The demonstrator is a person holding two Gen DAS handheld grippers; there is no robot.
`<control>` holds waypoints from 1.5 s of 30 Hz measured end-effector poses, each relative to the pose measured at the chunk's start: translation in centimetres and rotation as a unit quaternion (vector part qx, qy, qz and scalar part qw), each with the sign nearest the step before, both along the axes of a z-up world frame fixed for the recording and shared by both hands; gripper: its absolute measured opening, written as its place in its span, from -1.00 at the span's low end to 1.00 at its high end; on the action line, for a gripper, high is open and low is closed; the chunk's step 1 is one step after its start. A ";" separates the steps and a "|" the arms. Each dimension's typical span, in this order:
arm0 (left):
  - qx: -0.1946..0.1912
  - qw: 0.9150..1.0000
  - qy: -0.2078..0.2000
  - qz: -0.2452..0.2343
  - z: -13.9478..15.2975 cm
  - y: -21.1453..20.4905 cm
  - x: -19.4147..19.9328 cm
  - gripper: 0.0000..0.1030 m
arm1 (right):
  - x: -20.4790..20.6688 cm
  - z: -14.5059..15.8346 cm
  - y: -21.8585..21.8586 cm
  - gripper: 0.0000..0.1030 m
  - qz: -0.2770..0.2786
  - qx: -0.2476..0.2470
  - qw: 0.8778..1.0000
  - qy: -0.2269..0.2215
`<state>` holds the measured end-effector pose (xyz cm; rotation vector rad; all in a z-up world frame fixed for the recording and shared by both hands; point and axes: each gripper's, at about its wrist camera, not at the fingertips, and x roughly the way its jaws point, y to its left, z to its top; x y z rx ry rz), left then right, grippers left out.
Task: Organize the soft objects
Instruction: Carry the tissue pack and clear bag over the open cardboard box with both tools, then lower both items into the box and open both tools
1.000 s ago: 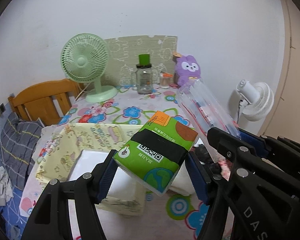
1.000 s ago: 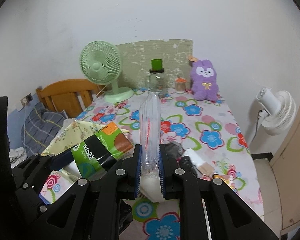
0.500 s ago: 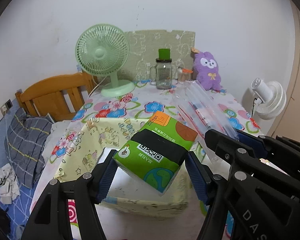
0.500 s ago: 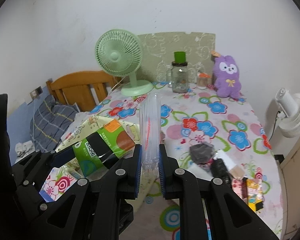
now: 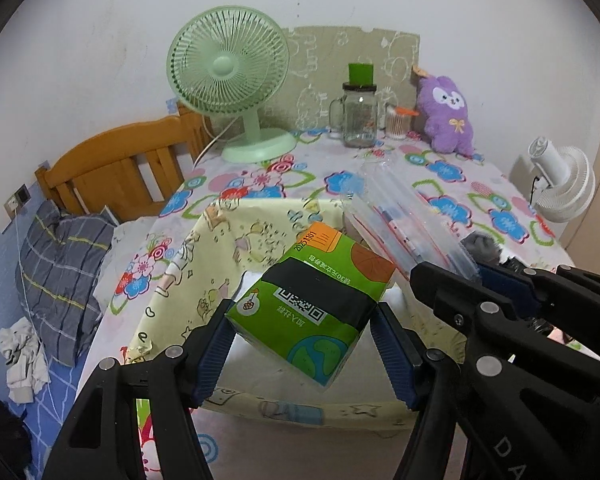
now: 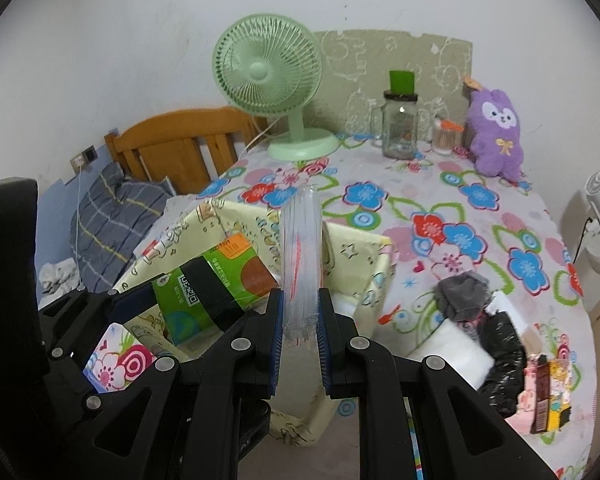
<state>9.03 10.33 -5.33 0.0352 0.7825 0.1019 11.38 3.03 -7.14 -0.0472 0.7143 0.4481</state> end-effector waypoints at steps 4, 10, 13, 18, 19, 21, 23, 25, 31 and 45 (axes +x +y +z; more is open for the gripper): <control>-0.003 1.000 0.022 0.004 -1.1 0.7 0.6 0.37 | 0.8 -1.0 0.9 -0.64 0.007 -0.009 1.000 0.015; -0.006 0.999 0.039 0.011 -2.0 1.5 1.5 0.42 | 2.0 -2.0 1.8 -0.61 0.016 -0.018 0.999 0.046; -0.011 0.999 0.045 0.013 -2.2 1.9 2.0 0.61 | 2.4 -2.1 2.1 -0.44 0.013 -0.026 0.998 0.047; -0.022 0.999 0.046 0.017 -2.2 2.4 2.3 0.80 | 3.0 -2.0 2.0 -0.04 0.011 -0.027 0.999 0.044; -0.022 0.998 0.047 0.019 -2.1 2.5 2.3 0.83 | 3.0 -2.0 2.0 -0.01 0.012 -0.027 0.999 0.043; -0.026 0.998 0.049 0.019 -2.0 2.6 2.2 0.84 | 3.0 -1.8 2.1 0.10 0.015 -0.028 0.999 0.041; -0.029 0.998 0.046 0.020 -1.8 2.7 2.0 0.86 | 2.8 -1.5 2.0 0.26 0.011 -0.033 0.999 0.033; -0.032 0.998 0.039 0.022 -1.4 2.7 1.7 0.88 | 2.6 -1.0 1.7 0.35 0.010 -0.030 0.999 0.025; -0.039 0.999 0.026 0.025 -0.3 2.1 1.0 0.91 | 1.8 0.1 0.9 0.58 -0.002 -0.029 0.999 0.016; -0.032 0.999 -0.023 0.021 3.3 -1.2 -1.7 0.91 | -1.5 3.7 -3.0 0.82 -0.026 -0.010 0.999 -0.041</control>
